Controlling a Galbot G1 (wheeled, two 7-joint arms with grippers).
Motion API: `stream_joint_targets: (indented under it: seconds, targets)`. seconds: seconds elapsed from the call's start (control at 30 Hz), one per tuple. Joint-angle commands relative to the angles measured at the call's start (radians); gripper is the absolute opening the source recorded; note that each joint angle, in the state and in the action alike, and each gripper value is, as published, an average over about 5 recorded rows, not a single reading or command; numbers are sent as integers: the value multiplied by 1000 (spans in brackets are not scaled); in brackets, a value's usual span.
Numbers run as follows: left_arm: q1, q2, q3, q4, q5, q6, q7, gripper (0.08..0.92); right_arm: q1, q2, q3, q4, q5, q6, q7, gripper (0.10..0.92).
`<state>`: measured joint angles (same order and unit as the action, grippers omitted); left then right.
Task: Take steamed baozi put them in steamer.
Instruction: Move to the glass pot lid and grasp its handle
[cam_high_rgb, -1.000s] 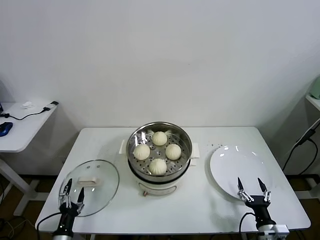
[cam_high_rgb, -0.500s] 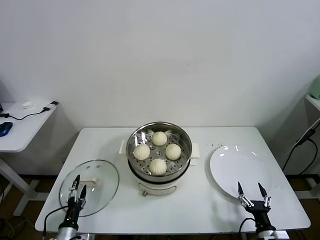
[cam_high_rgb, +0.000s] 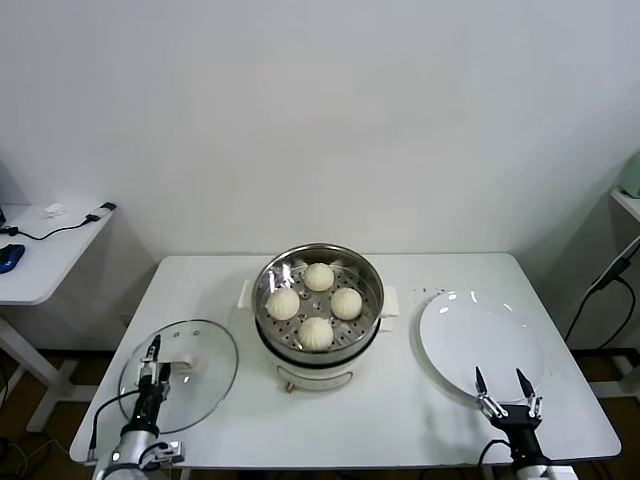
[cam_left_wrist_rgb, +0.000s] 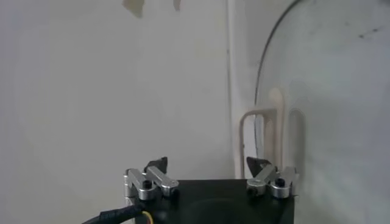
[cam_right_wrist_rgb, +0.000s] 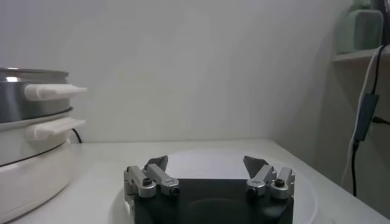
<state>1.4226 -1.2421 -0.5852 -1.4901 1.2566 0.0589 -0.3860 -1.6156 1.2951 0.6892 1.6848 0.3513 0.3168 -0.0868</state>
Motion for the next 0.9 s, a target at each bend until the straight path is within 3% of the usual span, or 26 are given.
stream_joint_targets:
  seconds: [0.03,0.53,0.7,0.9]
  targets:
    - [-33,-5,9,43,-4,21,27,779,0,8,1,2,-6,1,-6,823]
    - [-39,-47,10,62,-27,47,11,349,-3,17,4,3,-20,9,-6,823]
    - [-61,-69,-18,64,-66,-37,10,203,-1,22,-1,-3,-25,14,-7,823]
    - [-58,-66,-61,-1,-116,-104,42,138,-1,23,-3,-7,-27,18,-9,823]
